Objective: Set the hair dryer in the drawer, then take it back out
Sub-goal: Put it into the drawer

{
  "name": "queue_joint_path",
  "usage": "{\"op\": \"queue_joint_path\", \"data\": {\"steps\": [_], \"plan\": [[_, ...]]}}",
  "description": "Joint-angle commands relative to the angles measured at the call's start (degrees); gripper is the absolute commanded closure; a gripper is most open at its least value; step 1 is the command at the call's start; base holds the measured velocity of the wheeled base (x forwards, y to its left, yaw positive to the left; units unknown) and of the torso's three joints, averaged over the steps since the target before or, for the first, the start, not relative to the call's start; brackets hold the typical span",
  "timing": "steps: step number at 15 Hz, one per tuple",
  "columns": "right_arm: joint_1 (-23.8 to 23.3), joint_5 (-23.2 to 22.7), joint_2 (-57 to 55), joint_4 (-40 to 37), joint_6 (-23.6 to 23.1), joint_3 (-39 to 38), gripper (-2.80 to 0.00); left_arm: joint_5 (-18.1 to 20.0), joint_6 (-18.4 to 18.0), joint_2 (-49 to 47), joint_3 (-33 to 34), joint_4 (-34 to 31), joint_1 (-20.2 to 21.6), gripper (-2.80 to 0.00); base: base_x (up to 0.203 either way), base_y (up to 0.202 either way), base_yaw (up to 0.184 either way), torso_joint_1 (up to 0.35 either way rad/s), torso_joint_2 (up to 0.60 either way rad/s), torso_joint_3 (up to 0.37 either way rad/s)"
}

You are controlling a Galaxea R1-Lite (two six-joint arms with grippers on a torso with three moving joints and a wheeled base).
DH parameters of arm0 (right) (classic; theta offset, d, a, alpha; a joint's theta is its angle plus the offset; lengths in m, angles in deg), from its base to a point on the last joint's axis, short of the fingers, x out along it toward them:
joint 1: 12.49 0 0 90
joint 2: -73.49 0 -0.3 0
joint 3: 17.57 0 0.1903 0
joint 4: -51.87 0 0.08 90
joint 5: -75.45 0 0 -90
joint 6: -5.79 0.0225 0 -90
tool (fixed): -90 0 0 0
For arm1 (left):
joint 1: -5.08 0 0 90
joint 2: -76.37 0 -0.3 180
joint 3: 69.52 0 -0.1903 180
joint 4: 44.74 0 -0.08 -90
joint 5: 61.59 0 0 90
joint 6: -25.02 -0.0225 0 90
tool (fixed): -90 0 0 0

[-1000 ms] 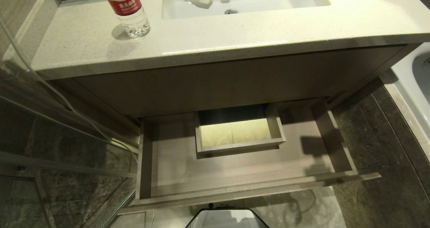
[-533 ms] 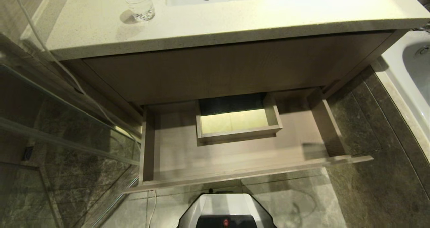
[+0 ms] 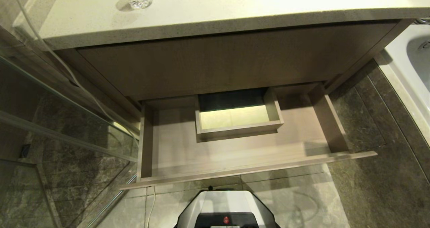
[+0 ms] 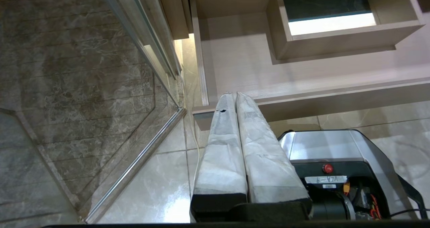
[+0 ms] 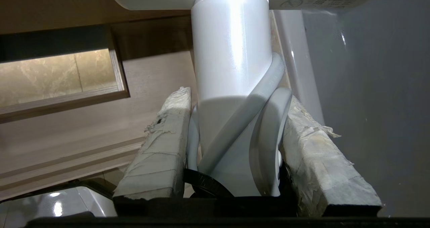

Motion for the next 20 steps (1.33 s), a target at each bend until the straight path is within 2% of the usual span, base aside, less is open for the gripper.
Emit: {"op": "queue_joint_path", "data": {"steps": [1,4,11,14,20], "plan": [[0.0,0.1,0.2,-0.1,-0.1,-0.2,0.0,0.0,0.0,0.0,0.0,0.0,0.0,0.0,0.0,0.0,0.0,-0.227,0.37,0.126],[0.0,2.3,1.0,-0.4,0.1,-2.4,0.0,0.0,0.0,-0.1,0.0,0.0,0.0,0.0,0.0,0.0,0.0,-0.323,0.51,0.183],[0.1,2.3,0.9,0.0,0.1,-2.9,0.0,0.0,0.0,-0.1,0.0,0.0,0.0,0.0,0.0,0.0,0.0,-0.355,0.51,0.155],[0.0,2.4,0.9,0.0,0.1,-3.4,0.0,0.0,0.0,-0.1,0.0,0.0,0.0,0.0,0.0,0.0,0.0,-0.144,0.4,0.247],[0.1,2.5,1.2,-0.4,0.1,-4.9,0.0,0.0,0.0,0.0,0.0,0.0,0.0,0.0,0.0,0.0,0.0,0.012,0.35,0.374]]}}
